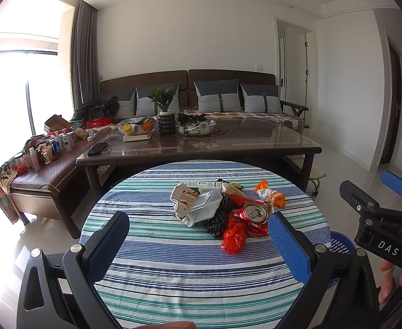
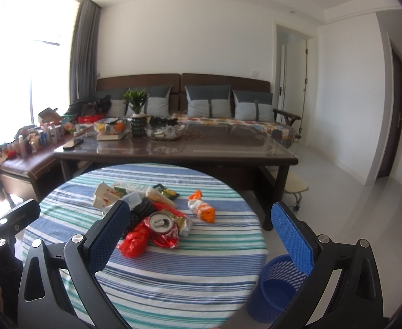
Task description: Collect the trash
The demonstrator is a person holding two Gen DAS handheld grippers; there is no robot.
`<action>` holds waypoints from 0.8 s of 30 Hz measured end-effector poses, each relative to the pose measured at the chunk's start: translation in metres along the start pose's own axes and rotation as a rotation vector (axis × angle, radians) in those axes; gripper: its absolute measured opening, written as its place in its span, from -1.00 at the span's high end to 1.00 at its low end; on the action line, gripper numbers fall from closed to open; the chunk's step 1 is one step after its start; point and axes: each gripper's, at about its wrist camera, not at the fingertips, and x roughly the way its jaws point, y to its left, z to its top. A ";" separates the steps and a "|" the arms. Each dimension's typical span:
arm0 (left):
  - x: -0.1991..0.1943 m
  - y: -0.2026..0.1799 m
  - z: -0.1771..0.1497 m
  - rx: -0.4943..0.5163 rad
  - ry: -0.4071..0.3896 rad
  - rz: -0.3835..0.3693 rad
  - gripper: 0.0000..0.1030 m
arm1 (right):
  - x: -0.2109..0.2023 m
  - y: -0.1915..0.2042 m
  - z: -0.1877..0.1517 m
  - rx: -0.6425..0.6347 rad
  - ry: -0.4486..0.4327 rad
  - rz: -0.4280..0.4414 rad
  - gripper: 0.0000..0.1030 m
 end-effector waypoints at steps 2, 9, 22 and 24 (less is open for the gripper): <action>0.000 0.000 0.000 -0.001 0.000 0.000 -1.00 | 0.000 -0.001 0.000 0.000 0.000 0.000 -0.99; 0.000 0.001 0.001 0.002 -0.002 0.006 -1.00 | 0.000 -0.001 0.000 -0.001 0.000 -0.001 -0.99; 0.001 0.006 0.000 0.007 0.003 0.018 -1.00 | 0.000 -0.001 0.000 -0.001 0.000 -0.004 -0.99; 0.002 0.006 0.000 0.008 0.004 0.018 -1.00 | 0.000 -0.001 0.000 -0.001 -0.001 -0.004 -0.99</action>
